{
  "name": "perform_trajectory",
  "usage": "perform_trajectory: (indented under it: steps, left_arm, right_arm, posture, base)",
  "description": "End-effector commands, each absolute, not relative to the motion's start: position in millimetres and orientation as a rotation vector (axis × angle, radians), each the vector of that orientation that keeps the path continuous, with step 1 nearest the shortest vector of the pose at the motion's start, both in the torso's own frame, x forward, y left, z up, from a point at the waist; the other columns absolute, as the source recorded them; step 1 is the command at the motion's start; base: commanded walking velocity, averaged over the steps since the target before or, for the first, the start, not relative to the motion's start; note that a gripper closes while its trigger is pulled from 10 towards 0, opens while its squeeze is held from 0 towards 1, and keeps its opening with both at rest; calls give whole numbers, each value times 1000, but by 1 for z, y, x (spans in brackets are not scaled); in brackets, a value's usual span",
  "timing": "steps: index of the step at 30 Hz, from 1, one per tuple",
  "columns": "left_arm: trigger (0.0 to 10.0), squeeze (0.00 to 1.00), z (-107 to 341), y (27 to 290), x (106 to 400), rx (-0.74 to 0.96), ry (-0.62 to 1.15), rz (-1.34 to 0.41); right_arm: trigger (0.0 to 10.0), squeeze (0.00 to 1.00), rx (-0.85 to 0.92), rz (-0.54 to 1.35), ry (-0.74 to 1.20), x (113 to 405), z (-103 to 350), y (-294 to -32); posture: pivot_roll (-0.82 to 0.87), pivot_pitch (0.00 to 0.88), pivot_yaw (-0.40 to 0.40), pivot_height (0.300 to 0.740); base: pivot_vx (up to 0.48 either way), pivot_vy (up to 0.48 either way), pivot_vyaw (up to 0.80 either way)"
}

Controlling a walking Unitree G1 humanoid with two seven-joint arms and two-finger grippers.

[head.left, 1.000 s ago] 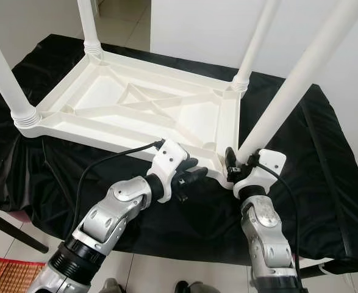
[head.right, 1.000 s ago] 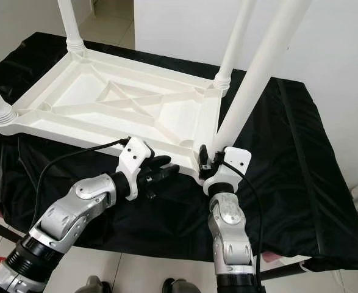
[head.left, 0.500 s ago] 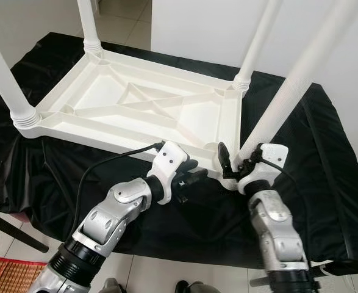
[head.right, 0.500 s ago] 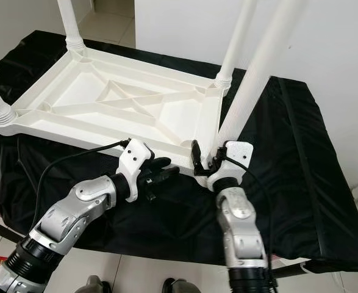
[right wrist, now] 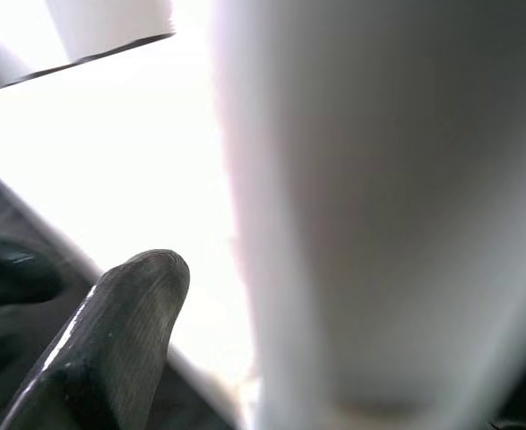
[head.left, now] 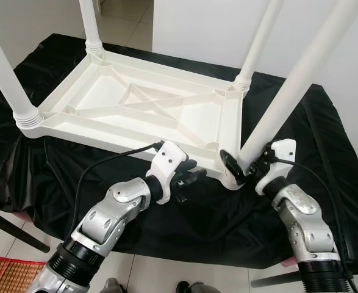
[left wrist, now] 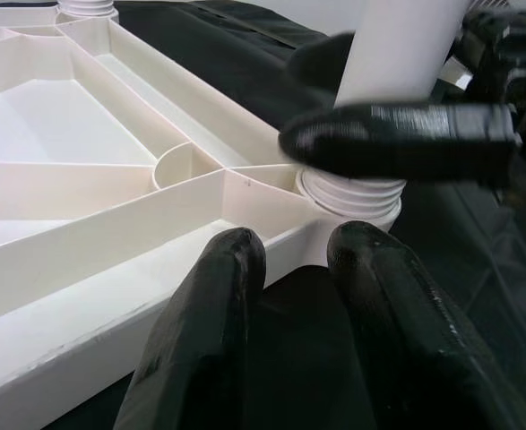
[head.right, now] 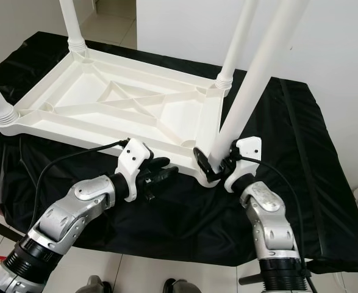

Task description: Building children table

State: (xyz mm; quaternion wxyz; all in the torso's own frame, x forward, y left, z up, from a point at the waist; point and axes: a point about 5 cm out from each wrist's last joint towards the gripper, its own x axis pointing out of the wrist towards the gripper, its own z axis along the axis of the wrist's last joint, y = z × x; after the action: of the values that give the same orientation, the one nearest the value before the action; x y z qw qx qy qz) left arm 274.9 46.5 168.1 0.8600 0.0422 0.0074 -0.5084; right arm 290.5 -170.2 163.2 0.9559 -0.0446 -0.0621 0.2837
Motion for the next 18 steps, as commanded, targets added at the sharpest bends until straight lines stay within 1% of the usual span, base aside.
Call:
perform_trajectory:
  steps: [1, 4, 5, 11, 16, 18]
  left_arm:
    - [10000, 0, 170, 41, 269, 84, 17, -1178]
    - [10000, 0, 170, 41, 269, 85, 15, -1179]
    - [10000, 0, 170, 41, 269, 85, 15, -1179]
    - [10000, 0, 171, 42, 269, 85, 16, -1178]
    - [10000, 0, 172, 43, 269, 84, 15, -1177]
    - [10000, 0, 172, 43, 269, 83, 14, -1176]
  right_arm:
    - [10000, 0, -103, 620, -91, 289, 158, -174]
    - [10000, 0, -110, 638, -75, 288, 155, -176]
    - [0, 0, -102, 648, -70, 288, 154, -178]
    - [0, 0, -94, 668, -64, 286, 151, -181]
    - [0, 0, -52, 539, -51, 289, 145, -186]
    - [0, 0, -50, 522, -54, 290, 144, -186]
  posture:
    - [31, 130, -61, 740]
    - [31, 131, -59, 740]
    - [32, 131, -59, 740]
    - [32, 131, -57, 740]
    - [33, 138, -58, 740]
    - [33, 138, -58, 740]
  base:
    - [0, 0, 0]
    - [0, 0, 0]
    - [0, 0, 0]
    - [0, 0, 0]
    - [0, 0, 0]
    - [0, 0, 0]
